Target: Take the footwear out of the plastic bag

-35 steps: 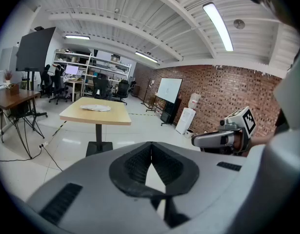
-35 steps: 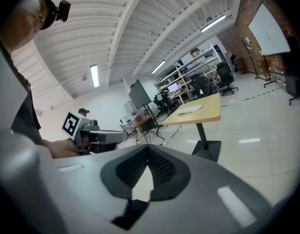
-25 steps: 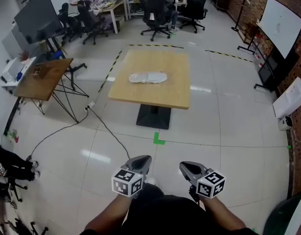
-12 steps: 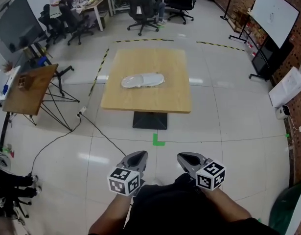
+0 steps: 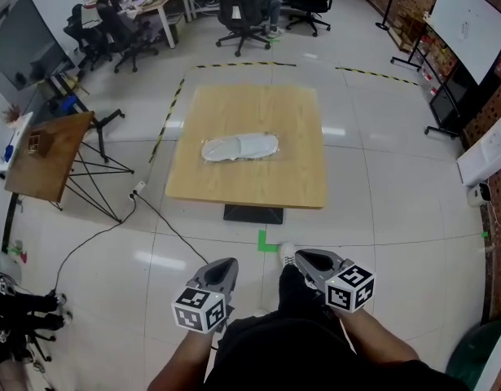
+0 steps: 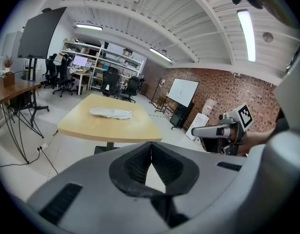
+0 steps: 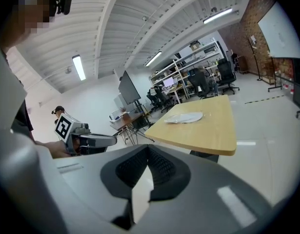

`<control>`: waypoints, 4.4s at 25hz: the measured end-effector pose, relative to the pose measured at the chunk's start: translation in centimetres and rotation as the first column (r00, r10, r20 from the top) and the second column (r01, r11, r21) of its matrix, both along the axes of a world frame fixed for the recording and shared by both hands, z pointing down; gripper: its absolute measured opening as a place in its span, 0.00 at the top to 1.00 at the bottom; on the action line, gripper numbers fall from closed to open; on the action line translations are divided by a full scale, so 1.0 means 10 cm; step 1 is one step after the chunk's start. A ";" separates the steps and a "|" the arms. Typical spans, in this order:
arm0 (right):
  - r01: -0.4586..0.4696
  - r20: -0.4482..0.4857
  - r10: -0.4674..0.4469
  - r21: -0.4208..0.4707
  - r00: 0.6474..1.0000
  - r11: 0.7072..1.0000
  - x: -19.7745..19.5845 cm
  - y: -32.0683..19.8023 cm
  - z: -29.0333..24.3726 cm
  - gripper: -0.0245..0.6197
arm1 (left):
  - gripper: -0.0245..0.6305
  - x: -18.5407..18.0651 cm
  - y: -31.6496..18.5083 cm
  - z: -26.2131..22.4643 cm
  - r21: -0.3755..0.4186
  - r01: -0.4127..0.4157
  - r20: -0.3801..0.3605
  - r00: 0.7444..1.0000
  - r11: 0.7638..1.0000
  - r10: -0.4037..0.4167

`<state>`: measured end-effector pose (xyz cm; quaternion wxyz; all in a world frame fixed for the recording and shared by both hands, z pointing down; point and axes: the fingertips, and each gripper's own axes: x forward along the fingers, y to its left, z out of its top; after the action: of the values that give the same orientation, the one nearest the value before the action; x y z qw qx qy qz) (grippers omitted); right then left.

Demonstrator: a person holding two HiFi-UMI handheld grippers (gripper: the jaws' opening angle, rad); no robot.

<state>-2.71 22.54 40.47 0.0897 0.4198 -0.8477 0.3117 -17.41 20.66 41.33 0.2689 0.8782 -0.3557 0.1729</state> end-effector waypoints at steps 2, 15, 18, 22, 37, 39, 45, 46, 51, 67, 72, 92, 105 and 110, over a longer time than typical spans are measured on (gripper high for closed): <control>0.016 0.015 -0.016 -0.006 1.000 1.000 0.04 -0.27 0.08 0.96 | 0.95 0.10 -0.20 -0.04 0.035 -0.023 0.040 0.999 0.999 0.022; 0.142 0.023 -0.141 -0.027 0.990 0.990 0.73 -2.08 0.39 0.96 | 0.91 1.04 -2.02 0.18 0.013 -0.123 0.276 0.954 0.992 0.115; 0.157 0.010 -0.157 -0.035 0.988 0.987 0.86 -2.37 0.53 0.96 | 0.89 1.18 -2.32 0.27 0.027 -0.136 0.343 0.932 0.990 0.118; 0.145 0.019 -0.144 -0.079 0.989 0.986 0.94 -2.66 0.72 0.96 | 0.88 1.24 -2.56 0.42 0.021 -0.159 0.421 0.897 0.987 0.136; 0.151 -0.068 -0.165 -0.178 0.984 0.972 0.92 -3.53 1.35 0.96 | 0.84 1.09 -3.56 1.25 -0.049 -0.098 0.466 0.878 0.994 0.110; 0.166 -0.090 -0.187 -0.197 0.978 0.966 0.93 -3.59 1.46 0.96 | 0.80 1.10 -3.63 1.41 -0.076 -0.116 0.491 0.860 0.990 0.139; 0.188 -0.148 -0.221 -0.212 0.964 0.959 0.91 -3.84 1.64 0.96 | 0.76 1.15 -3.67 1.74 -0.153 -0.240 0.552 0.784 0.958 0.285; 0.192 -0.149 -0.226 -0.211 0.963 0.958 0.90 -3.85 1.65 0.96 | 0.76 1.14 -3.66 1.76 -0.148 -0.252 0.561 0.775 0.956 0.291; 0.212 -0.166 -0.249 -0.210 0.954 0.954 0.93 -3.86 1.70 0.96 | 0.86 1.11 -3.59 1.74 -0.122 -0.280 0.577 0.761 0.952 0.298; 0.539 -0.666 -0.478 -0.133 0.572 0.832 0.67 -3.64 2.03 0.96 | 0.91 0.82 -3.32 1.73 -0.045 -0.393 0.646 0.690 0.918 0.327; 0.503 -0.642 -0.445 -0.106 0.624 0.858 0.74 -3.66 1.94 0.96 | 0.83 0.96 -3.26 1.61 -0.051 -0.440 0.618 0.691 0.896 0.374; 0.641 -0.595 -0.617 -0.210 0.515 0.738 0.25 -2.57 2.02 0.91 | 0.88 1.25 -3.53 1.73 -0.095 -0.497 0.627 0.643 0.862 0.439; 0.546 -0.498 -0.541 -0.153 0.678 0.824 0.44 -2.82 1.81 0.96 | 0.93 1.22 -3.58 1.49 -0.020 -0.429 0.586 0.727 0.903 0.358; 0.361 -0.256 -0.396 -0.172 0.882 0.916 0.41 -3.23 1.67 0.86 | 0.93 1.20 -3.57 1.41 -0.003 -0.402 0.575 0.748 0.916 0.331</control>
<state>1.38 -9.71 57.19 0.2954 0.2803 -0.8711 0.2743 -5.37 -15.08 55.42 0.0585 0.8545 -0.2494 0.4519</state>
